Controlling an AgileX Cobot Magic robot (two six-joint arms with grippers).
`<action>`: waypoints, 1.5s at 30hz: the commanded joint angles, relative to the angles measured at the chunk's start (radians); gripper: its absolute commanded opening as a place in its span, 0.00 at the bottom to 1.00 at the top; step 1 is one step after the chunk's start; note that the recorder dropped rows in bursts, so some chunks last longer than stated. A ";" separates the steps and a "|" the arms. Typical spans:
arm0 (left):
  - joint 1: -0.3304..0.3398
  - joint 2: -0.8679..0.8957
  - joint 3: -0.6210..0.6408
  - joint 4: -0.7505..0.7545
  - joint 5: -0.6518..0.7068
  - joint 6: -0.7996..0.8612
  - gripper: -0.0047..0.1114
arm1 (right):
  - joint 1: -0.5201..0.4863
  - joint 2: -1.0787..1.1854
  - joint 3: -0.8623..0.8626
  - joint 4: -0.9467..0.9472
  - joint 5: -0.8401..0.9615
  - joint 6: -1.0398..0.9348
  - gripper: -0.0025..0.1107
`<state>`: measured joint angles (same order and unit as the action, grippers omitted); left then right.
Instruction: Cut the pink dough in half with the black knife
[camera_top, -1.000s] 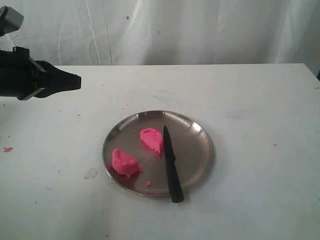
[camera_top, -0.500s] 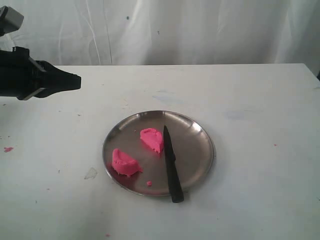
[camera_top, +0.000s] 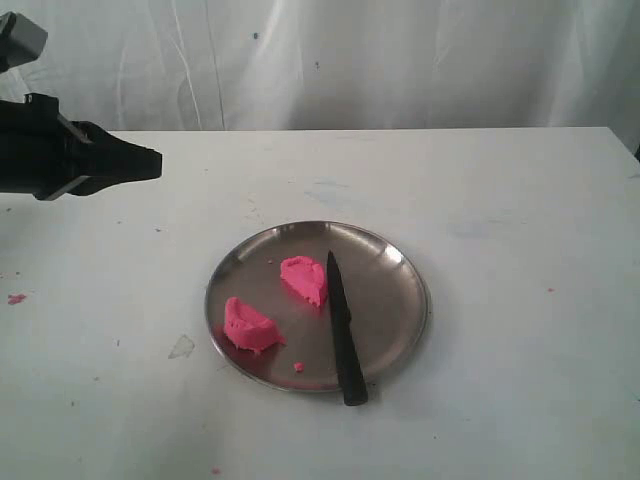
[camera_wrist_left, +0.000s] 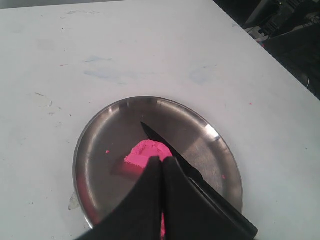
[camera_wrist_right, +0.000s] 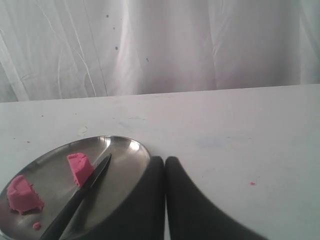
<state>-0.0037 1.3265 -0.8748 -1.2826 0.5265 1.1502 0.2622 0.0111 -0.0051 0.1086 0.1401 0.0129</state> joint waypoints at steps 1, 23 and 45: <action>0.001 -0.012 0.007 -0.018 0.013 -0.003 0.04 | -0.004 -0.002 0.005 0.006 -0.007 -0.013 0.02; 0.001 -0.012 0.007 -0.016 -0.064 -0.003 0.04 | -0.004 -0.011 0.005 0.022 -0.015 -0.013 0.02; -0.089 -0.687 0.274 0.087 -0.250 -0.003 0.04 | -0.004 -0.011 0.005 0.022 -0.015 -0.013 0.02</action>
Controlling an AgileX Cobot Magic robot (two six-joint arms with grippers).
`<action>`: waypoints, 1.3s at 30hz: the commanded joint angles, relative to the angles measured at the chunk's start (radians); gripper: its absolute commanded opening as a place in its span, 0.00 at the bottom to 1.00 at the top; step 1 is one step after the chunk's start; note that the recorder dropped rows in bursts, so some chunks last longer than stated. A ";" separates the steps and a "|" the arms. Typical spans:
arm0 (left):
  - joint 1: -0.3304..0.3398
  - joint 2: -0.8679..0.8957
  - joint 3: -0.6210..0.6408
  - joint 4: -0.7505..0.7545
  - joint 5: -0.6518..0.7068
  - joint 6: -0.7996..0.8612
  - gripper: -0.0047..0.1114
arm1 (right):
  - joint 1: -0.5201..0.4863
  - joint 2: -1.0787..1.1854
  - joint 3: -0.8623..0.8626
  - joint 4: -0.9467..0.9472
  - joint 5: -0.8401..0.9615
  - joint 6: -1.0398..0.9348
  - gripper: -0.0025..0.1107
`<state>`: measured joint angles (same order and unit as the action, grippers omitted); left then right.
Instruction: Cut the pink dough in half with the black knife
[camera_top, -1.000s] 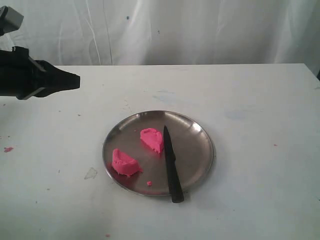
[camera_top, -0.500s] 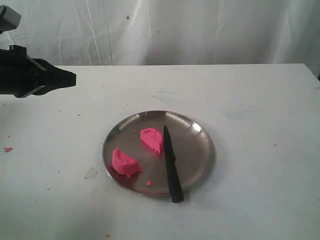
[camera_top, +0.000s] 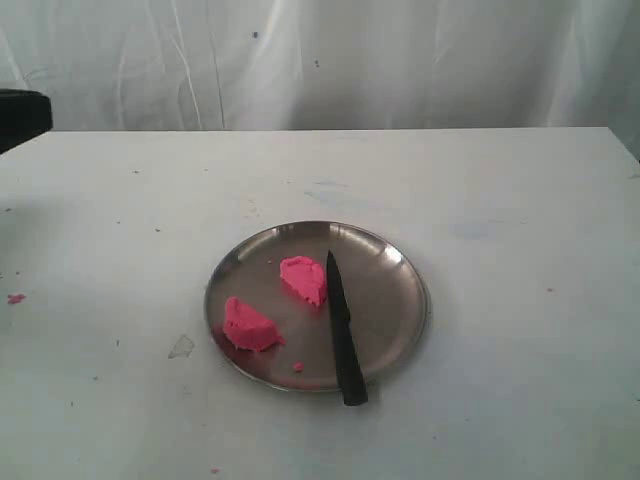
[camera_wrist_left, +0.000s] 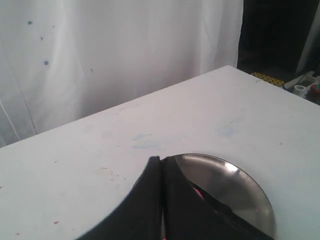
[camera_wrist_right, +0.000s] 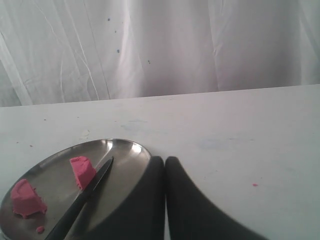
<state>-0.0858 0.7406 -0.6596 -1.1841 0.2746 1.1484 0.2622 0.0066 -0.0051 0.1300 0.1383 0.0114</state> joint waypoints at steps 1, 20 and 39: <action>-0.007 -0.131 0.081 -0.012 0.006 -0.001 0.04 | -0.004 -0.007 0.005 0.001 -0.013 -0.011 0.02; -0.005 -0.512 0.411 0.675 -0.020 -0.951 0.04 | -0.004 -0.007 0.005 0.001 -0.011 0.011 0.02; 0.023 -0.699 0.660 0.856 -0.155 -1.160 0.04 | -0.004 -0.007 0.005 0.001 -0.011 0.011 0.02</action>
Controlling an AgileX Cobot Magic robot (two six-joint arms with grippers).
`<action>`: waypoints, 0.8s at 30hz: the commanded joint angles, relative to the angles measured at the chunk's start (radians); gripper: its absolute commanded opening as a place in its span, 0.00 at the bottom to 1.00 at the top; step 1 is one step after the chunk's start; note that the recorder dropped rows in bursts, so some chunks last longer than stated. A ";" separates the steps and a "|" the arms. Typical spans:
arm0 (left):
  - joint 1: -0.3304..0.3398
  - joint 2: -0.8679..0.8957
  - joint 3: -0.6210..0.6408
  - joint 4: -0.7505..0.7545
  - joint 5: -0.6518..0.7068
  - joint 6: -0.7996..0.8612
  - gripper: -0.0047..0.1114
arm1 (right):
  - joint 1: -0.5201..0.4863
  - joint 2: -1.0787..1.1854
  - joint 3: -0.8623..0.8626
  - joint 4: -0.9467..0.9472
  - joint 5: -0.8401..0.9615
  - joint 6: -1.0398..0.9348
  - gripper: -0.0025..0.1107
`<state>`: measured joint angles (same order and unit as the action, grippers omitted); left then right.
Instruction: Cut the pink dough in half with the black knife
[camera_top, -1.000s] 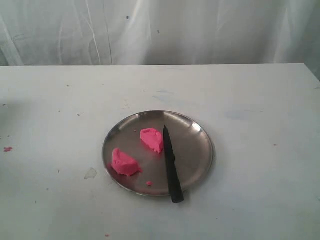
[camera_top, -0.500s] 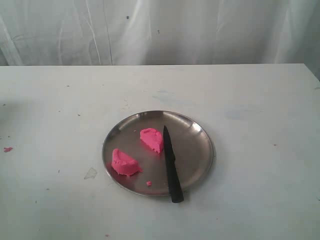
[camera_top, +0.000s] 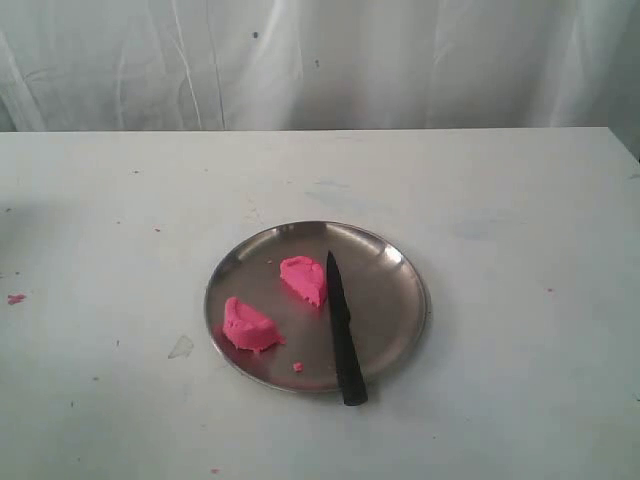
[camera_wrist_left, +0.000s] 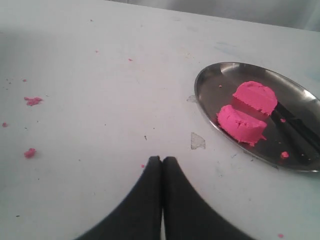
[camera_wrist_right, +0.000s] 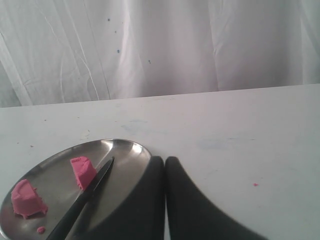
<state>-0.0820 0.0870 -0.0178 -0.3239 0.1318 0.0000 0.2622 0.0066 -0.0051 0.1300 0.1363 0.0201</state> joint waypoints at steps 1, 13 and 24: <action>0.027 -0.062 0.018 -0.004 0.000 -0.012 0.04 | -0.004 -0.007 0.005 0.001 -0.009 0.002 0.02; 0.085 -0.087 0.018 0.019 0.020 0.000 0.04 | -0.004 -0.007 0.005 0.001 -0.009 0.002 0.02; 0.099 -0.087 0.018 0.019 0.020 0.000 0.04 | -0.004 -0.007 0.005 0.001 -0.009 0.002 0.02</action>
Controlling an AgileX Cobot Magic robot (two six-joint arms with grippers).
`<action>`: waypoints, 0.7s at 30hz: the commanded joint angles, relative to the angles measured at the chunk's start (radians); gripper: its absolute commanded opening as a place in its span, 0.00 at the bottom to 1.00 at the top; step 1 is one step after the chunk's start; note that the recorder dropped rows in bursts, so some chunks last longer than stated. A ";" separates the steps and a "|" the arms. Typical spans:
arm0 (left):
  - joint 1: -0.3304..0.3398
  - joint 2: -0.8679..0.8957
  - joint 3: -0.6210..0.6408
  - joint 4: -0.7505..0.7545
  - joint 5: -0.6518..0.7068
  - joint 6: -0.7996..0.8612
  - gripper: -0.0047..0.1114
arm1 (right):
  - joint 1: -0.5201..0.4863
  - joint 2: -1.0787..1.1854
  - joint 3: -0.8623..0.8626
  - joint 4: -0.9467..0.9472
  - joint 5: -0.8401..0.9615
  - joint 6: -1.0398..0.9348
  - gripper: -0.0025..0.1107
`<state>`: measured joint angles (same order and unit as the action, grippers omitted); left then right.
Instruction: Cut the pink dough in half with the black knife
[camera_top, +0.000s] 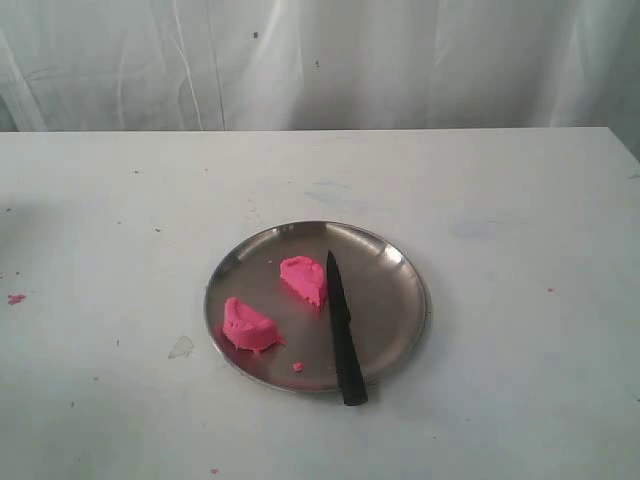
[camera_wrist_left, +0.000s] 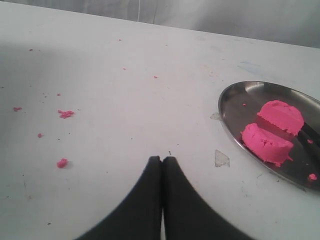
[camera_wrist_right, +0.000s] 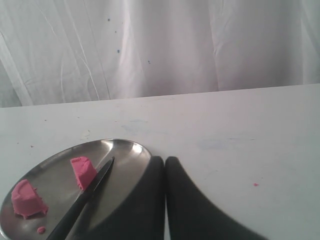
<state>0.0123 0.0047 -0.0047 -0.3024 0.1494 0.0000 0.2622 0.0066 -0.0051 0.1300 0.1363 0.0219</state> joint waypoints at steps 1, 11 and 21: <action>0.005 -0.005 0.005 -0.003 0.002 0.000 0.04 | -0.004 -0.007 0.005 0.001 -0.009 0.000 0.02; 0.067 -0.005 0.005 -0.003 0.002 0.000 0.04 | -0.004 -0.007 0.005 0.001 -0.009 0.000 0.02; 0.105 -0.005 0.005 -0.003 0.002 0.000 0.04 | -0.004 -0.007 0.005 0.001 -0.009 0.000 0.02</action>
<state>0.1146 0.0047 -0.0047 -0.3003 0.1494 0.0000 0.2622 0.0066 -0.0051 0.1307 0.1363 0.0219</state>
